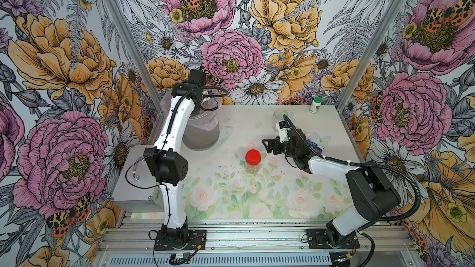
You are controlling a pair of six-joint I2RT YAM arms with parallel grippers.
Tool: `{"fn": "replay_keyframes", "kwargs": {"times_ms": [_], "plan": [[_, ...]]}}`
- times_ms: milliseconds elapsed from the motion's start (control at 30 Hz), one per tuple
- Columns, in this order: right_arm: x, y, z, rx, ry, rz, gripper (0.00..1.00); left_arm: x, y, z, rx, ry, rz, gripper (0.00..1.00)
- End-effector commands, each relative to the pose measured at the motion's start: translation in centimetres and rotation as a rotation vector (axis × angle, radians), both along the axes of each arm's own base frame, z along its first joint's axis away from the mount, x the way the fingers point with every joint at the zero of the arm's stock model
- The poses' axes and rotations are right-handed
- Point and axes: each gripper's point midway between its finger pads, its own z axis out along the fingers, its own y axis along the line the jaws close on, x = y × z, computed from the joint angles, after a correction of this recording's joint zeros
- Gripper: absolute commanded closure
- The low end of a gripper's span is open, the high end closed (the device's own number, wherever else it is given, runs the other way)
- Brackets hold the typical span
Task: Empty moldy peanuts from jars
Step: Pour the moldy peanuts from the jar into the trash bin.
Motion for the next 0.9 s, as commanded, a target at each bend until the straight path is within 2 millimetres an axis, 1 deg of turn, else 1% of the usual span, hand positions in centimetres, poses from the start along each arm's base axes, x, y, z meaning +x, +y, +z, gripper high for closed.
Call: {"fn": "replay_keyframes", "kwargs": {"times_ms": [0, 67, 133, 200, 267, 400, 500, 600, 667, 767, 867], "plan": [[0.5, 0.2, 0.5, 0.028, -0.05, -0.027, 0.12, -1.4, 1.8, 2.1, 0.047, -0.051, 0.057, 0.69], [0.7, 0.3, 0.3, 0.031, -0.046, -0.026, 0.12, -2.0, 1.7, 1.5, 0.02, -0.029, 0.052, 0.69], [0.7, 0.6, 0.1, 0.032, -0.039, -0.016, 0.12, -1.8, 1.9, 1.4, 0.019, -0.022, 0.046, 0.7], [0.8, 0.7, 0.0, 0.032, -0.036, -0.011, 0.12, -1.3, 1.2, 2.0, 0.0, -0.043, 0.026, 0.7], [0.6, 0.5, 0.1, 0.026, -0.041, -0.011, 0.12, -1.3, 0.2, 2.2, -0.015, -0.045, 0.005, 0.69], [0.6, 0.3, -0.2, 0.003, -0.046, -0.013, 0.12, -1.3, -1.0, 0.7, -0.017, -0.001, -0.022, 0.69], [0.6, 0.3, -0.4, 0.002, -0.043, -0.012, 0.12, -1.6, -2.3, -0.5, -0.034, 0.036, -0.06, 0.69], [0.5, 0.2, -0.4, 0.0, -0.044, -0.017, 0.12, -2.4, -3.2, -1.3, -0.028, 0.072, -0.09, 0.69], [0.6, 0.2, -0.6, -0.001, -0.043, -0.013, 0.12, -2.5, -3.4, -1.1, -0.027, 0.064, -0.091, 0.69], [0.7, 0.5, -0.6, 0.006, -0.044, -0.004, 0.12, -2.4, -4.3, -0.5, -0.068, 0.045, -0.116, 0.69], [0.6, 0.4, -0.5, 0.007, -0.045, -0.007, 0.11, -2.9, -4.2, -0.2, -0.077, 0.046, -0.121, 0.69]]}}
